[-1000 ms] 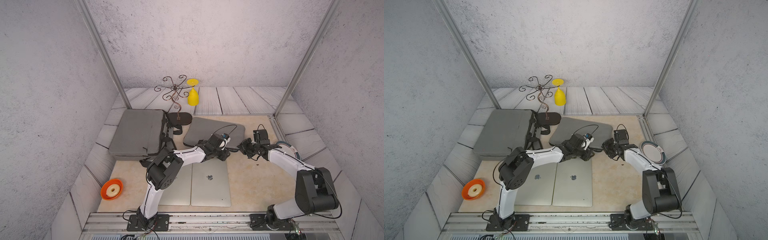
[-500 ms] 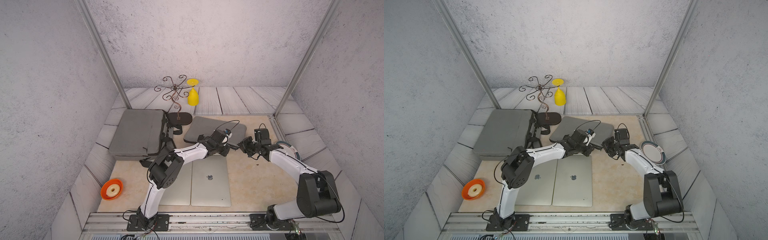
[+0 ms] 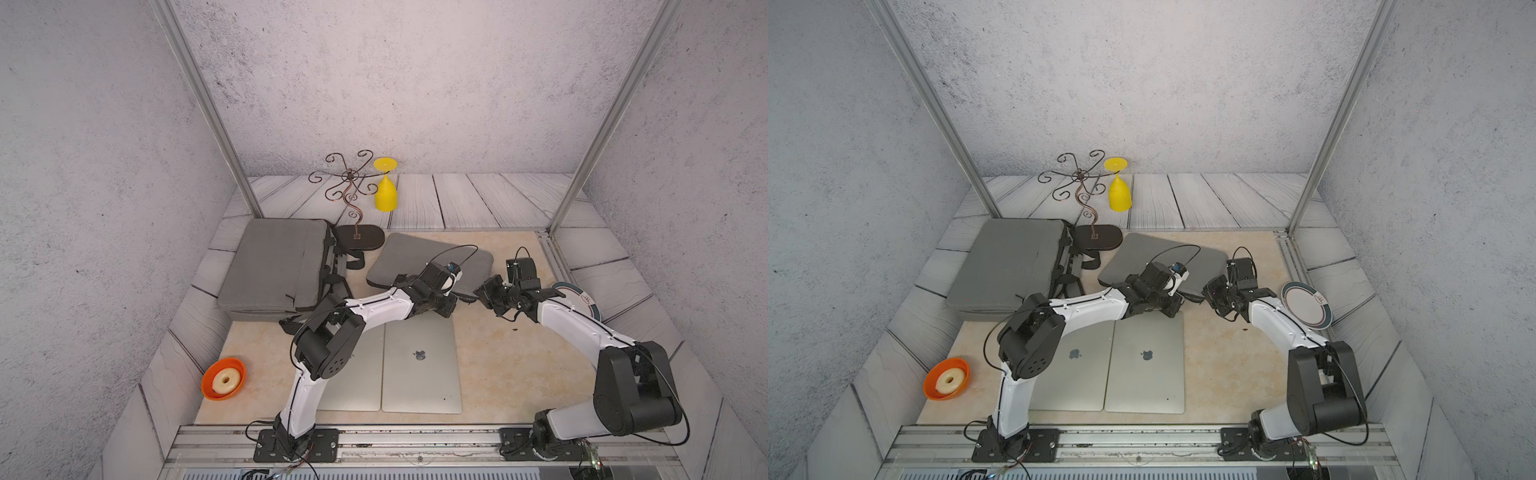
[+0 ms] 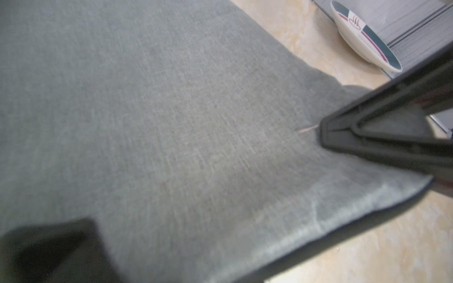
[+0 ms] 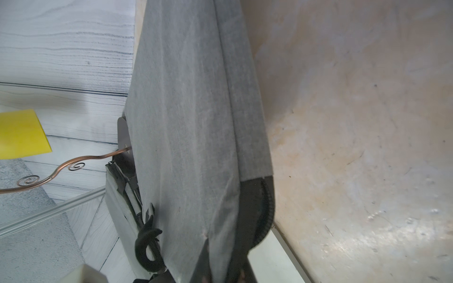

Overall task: Open the zippered laptop bag and take out the laptop
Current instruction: Unzip the zipper on the zippered laptop bag.

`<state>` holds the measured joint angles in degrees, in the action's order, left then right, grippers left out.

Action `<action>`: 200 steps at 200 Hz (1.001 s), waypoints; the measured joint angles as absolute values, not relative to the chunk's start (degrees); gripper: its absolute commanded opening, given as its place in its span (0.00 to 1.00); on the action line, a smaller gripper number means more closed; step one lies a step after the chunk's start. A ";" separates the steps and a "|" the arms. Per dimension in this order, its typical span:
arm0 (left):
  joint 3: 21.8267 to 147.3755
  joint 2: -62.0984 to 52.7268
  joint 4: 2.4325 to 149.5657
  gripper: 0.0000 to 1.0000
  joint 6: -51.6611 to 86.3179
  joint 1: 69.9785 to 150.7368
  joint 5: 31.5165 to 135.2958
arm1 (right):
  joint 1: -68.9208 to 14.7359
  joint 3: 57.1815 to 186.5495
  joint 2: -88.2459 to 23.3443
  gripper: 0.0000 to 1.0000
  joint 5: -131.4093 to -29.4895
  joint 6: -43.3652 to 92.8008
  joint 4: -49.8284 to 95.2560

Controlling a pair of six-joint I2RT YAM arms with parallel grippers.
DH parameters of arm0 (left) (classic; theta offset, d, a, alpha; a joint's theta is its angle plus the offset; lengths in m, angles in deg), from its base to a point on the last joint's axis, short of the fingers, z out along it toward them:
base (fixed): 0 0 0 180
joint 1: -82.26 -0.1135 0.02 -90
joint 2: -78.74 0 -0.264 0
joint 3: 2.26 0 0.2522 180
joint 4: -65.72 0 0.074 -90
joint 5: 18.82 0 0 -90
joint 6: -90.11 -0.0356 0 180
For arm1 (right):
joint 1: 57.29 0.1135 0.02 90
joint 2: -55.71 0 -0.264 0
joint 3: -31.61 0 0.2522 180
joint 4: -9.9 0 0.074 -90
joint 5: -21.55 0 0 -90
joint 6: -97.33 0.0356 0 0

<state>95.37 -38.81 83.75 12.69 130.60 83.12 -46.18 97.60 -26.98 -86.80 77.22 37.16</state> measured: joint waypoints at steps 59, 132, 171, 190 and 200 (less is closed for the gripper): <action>92.84 -34.77 89.04 0.00 10.87 128.96 84.56 | -46.66 97.82 -26.63 0.01 -86.36 73.18 39.37; 91.77 -32.83 97.59 0.00 9.06 121.07 85.44 | -49.26 97.82 -26.30 0.00 -86.30 69.31 40.24; 89.69 -30.53 100.91 0.00 7.90 115.67 85.68 | -51.64 97.82 -26.30 0.00 -87.11 66.23 40.64; 88.99 -29.77 102.57 0.00 7.38 112.37 85.29 | -53.04 97.93 -26.33 0.00 -87.98 64.37 41.05; 88.99 -29.66 103.53 0.00 6.96 110.79 84.76 | -53.68 98.30 -26.46 0.00 -88.22 63.14 41.55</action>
